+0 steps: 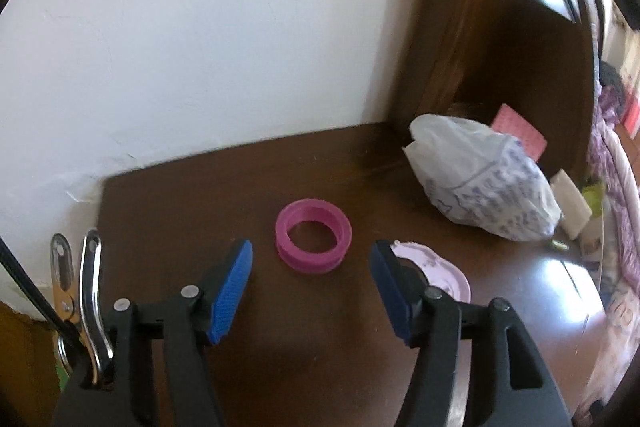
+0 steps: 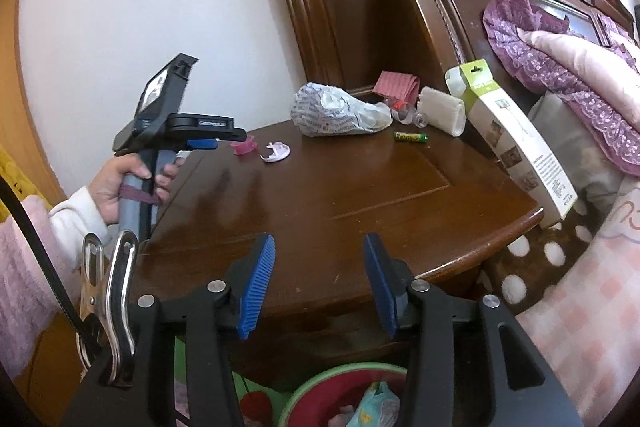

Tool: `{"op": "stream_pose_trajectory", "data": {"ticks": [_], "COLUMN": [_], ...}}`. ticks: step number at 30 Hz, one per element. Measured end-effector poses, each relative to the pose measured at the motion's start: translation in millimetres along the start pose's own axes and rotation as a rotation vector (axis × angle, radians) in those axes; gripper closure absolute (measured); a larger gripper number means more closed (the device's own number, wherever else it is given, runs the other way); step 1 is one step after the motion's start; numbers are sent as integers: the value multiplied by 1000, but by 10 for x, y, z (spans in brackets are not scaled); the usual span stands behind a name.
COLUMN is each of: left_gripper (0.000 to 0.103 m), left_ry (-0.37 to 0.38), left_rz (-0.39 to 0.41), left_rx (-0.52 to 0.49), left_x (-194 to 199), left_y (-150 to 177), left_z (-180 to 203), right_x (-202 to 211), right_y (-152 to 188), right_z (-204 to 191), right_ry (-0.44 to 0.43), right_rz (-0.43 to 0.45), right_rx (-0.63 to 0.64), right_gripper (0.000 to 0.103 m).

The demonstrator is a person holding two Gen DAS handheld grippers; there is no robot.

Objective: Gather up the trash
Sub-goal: 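Close the left gripper on the pink tape roll while the right gripper grasps the green battery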

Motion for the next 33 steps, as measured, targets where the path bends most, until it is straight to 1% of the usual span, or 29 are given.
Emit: {"op": "stream_pose_trajectory", "data": {"ticks": [3, 7, 12, 17, 19, 21, 23, 24, 25, 27, 29, 33], "left_gripper": [37, 36, 35, 36, 39, 45, 50, 51, 53, 58, 58, 58], "left_ry": [39, 4, -50, -75, -75, -76, -71, -61, -53, -39, -22, 1], "left_rz": [-1, -17, -39, -40, -37, -33, -26, -20, -16, -6, -1, 6], "left_rx": [45, 71, 29, 23, 30, 41, 56, 68, 79, 105, 121, 139], "left_x": [-81, -167, -225, -248, -246, -231, -199, -150, -140, -121, -107, -101], "left_y": [-61, -112, -109, -104, -107, -104, -88, -66, -62, -60, -65, -74], "left_z": [-41, -113, -63, -16, -22, -48, -82, -101, -122, -163, -190, -215], "right_x": [-72, -138, -236, -426, -549, -690, -846, -931, -996, -1156, -1314, -1544], "right_y": [-3, -11, -56, -261, -377, -502, -642, -712, -760, -843, -903, -983], "right_z": [51, 117, 204, 364, 448, 529, 604, 624, 649, 708, 753, 775], "right_ry": [6, 7, 10, 66, 90, 106, 119, 129, 144, 196, 255, 321], "right_rz": [-13, -28, -57, -94, -128, -163, -180, -190, -196, -220, -236, -254], "right_rx": [-1, -6, -8, -5, -23, -41, -69, -85, -101, -133, -145, -127], "right_gripper": [56, 56, 56, 56, 56, 56, 55, 52, 44, 36, 36, 36]}}
Point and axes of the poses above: each gripper's, at about its wrist camera, not at the fingertips, and x roughly against the way its jaws point, z to its right, y to its underside, the point moved 6 cm from there along -x, roughly the way its jaws point, and after that the axes turned 7 degrees about y, right-handed, at the moved point
